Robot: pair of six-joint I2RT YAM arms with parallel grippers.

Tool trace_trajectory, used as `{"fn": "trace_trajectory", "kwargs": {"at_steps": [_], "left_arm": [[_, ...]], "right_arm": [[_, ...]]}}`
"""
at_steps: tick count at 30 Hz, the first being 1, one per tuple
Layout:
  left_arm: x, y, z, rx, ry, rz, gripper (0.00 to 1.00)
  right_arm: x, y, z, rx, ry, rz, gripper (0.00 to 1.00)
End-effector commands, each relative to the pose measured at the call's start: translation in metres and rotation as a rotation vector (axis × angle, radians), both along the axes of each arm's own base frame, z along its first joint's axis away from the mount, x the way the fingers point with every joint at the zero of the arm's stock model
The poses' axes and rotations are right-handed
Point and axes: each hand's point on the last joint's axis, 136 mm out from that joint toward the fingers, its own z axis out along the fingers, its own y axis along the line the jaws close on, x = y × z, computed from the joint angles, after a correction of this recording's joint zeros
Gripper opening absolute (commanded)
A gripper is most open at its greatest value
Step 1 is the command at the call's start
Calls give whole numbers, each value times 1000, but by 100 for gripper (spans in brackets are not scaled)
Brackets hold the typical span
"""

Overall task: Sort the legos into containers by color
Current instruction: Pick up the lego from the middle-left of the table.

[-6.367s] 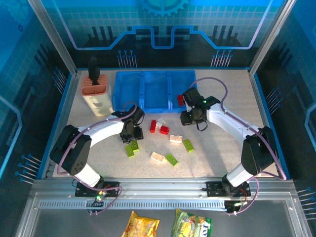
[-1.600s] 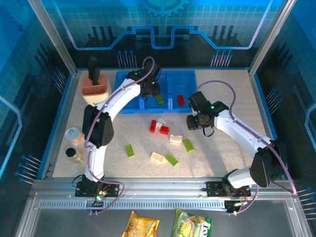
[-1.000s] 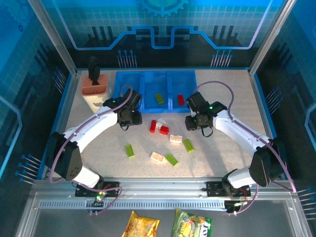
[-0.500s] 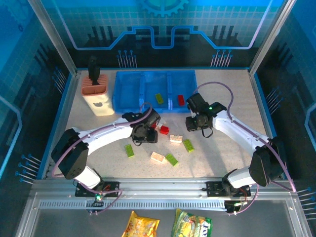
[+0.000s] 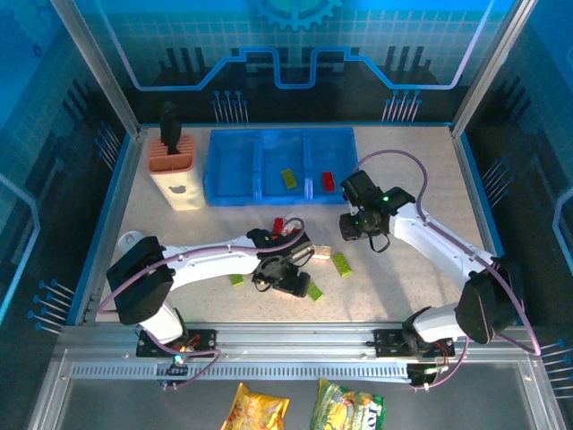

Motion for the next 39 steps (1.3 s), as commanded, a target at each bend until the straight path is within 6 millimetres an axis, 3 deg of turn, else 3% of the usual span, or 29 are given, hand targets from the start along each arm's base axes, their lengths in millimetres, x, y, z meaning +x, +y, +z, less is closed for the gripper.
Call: {"fn": "trace_trajectory", "kwargs": {"at_steps": [1,9,19,30,39], "left_arm": [[-7,9,-15,69,28,-57,95],[-1,5,-30,102,28,-95,95],[7,3,-34,138,8,-109,80],[8,6,-30,148,-2,-104,70],[23,21,-10,105,-30,-19,67]], "right_arm": [[-7,-9,1,-20,6,-20,42],[-7,-9,0,-20,11,-20,42],[-7,-8,-2,-19,17,-20,42],[-5,-6,-2,-14,18,-17,42],[-5,-5,0,-11,16,-17,42]]}}
